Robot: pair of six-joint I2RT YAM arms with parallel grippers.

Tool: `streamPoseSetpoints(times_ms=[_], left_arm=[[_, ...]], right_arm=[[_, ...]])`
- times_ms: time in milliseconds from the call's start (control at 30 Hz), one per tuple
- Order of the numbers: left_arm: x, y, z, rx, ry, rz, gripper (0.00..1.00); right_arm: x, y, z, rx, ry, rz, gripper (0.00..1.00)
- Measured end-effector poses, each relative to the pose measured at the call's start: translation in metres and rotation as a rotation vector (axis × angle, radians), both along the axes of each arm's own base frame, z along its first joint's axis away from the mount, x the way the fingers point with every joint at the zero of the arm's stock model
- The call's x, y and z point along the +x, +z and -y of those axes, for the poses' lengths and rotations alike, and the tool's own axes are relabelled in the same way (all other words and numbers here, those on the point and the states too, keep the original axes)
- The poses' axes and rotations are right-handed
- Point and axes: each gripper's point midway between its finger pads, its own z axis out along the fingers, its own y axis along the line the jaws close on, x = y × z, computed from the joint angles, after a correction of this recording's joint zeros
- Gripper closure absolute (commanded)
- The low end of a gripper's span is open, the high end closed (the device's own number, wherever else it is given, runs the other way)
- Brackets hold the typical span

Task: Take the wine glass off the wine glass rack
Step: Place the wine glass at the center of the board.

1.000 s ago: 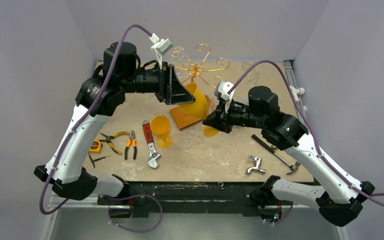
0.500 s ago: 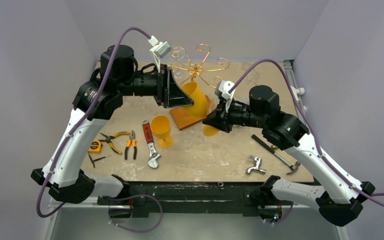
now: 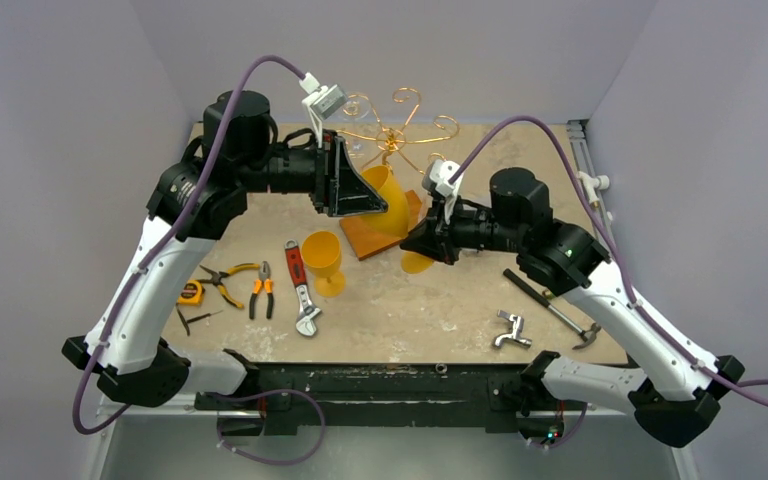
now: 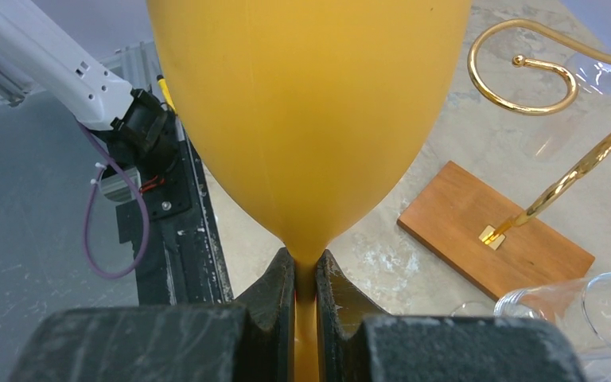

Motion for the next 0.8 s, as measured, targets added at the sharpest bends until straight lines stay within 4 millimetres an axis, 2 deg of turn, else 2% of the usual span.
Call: streamPoseSetpoints(times_ms=[100, 500, 733, 800], left_arm=[[0.0003, -0.0001, 0.0000, 0.001, 0.000, 0.004, 0.75], [0.0023, -0.0018, 0.0012, 0.000, -0.001, 0.012, 0.83], [0.0024, -0.0019, 0.0010, 0.002, -0.005, 0.026, 0.99], [0.0024, -0.0020, 0.0006, 0.004, -0.007, 0.036, 1.00]], right_arm=[[0.0004, -0.0006, -0.0027, 0.002, 0.005, -0.005, 1.00], [-0.0016, 0.0011, -0.0041, 0.014, 0.009, -0.017, 1.00], [-0.0048, 0.0027, -0.0062, 0.025, 0.021, -0.029, 1.00], [-0.0061, 0.0026, -0.0069, 0.028, 0.022, -0.039, 1.00]])
